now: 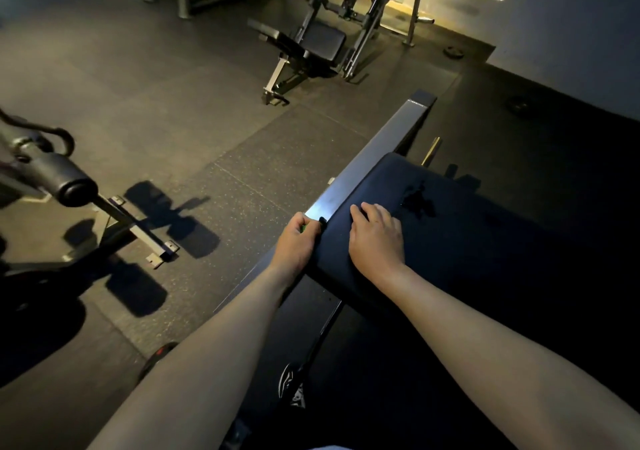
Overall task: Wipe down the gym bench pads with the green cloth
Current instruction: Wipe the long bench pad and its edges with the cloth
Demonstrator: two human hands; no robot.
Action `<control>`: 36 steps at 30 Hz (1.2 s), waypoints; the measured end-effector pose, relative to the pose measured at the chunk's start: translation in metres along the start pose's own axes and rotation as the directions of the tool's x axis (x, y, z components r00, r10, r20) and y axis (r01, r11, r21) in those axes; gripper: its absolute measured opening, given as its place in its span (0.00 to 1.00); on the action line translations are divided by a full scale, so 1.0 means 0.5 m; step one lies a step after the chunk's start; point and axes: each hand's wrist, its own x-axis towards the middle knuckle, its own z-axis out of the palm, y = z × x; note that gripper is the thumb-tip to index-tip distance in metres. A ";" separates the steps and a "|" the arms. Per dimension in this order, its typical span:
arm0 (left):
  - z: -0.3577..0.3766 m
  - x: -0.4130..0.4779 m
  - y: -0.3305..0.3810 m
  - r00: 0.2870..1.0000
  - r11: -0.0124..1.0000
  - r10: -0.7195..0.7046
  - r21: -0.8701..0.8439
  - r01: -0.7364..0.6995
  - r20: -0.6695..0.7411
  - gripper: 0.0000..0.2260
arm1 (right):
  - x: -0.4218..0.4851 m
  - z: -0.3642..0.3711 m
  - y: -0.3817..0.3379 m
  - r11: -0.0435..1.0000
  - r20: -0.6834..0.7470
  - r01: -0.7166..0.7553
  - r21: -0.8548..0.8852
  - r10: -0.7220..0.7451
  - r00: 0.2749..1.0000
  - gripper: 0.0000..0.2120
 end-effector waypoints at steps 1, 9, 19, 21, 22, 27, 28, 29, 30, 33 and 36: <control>-0.003 -0.010 -0.001 1.000 1.000 0.016 -0.004 -0.016 -0.022 0.08 | -0.007 0.002 -0.002 1.000 0.001 0.011 -0.007 -0.011 1.000 0.22; -0.009 -0.094 -0.033 0.976 0.995 0.079 -0.040 -0.089 -0.201 0.06 | -0.079 0.013 -0.016 0.996 0.005 0.089 -0.017 -0.089 0.996 0.22; 0.010 -0.196 -0.134 0.949 0.989 0.137 -0.008 -0.145 -0.283 0.03 | -0.126 0.024 -0.006 0.988 -0.031 0.152 0.017 -0.152 0.988 0.22; 0.007 -0.184 -0.128 0.926 0.985 0.163 0.008 -0.171 -0.341 0.05 | -0.132 0.028 -0.005 0.987 -0.048 0.150 0.054 -0.147 0.988 0.22; 0.004 -0.174 -0.116 0.911 0.983 0.170 0.006 -0.181 -0.377 0.07 | -0.133 0.029 -0.005 0.987 -0.056 0.147 0.071 -0.143 0.988 0.22; 0.018 -0.108 -0.051 0.933 0.981 0.147 -0.076 -0.181 -0.329 0.12 | -0.132 0.029 -0.008 0.986 -0.102 0.124 0.109 -0.113 0.988 0.21; 0.027 -0.104 -0.046 0.939 0.981 0.175 -0.029 -0.192 -0.295 0.10 | -0.132 0.029 -0.010 0.987 -0.102 0.114 0.112 -0.103 0.989 0.21; 0.036 -0.103 -0.050 0.934 0.974 0.226 0.038 -0.224 -0.278 0.07 | -0.132 0.031 -0.012 0.988 -0.101 0.103 0.115 -0.091 0.991 0.21; 0.044 -0.104 -0.053 0.917 0.956 0.292 0.108 -0.272 -0.273 0.06 | -0.130 0.031 -0.014 0.988 -0.099 0.094 0.121 -0.082 0.992 0.21; 0.048 -0.119 -0.075 0.827 0.857 0.497 0.298 -0.421 -0.261 0.07 | -0.122 0.026 -0.017 0.980 -0.113 0.076 0.183 -0.055 0.992 0.19; 0.051 -0.158 -0.090 0.762 0.723 0.636 0.439 -0.533 -0.121 0.10 | -0.124 0.023 -0.003 0.948 -0.109 0.074 0.311 -0.042 0.993 0.19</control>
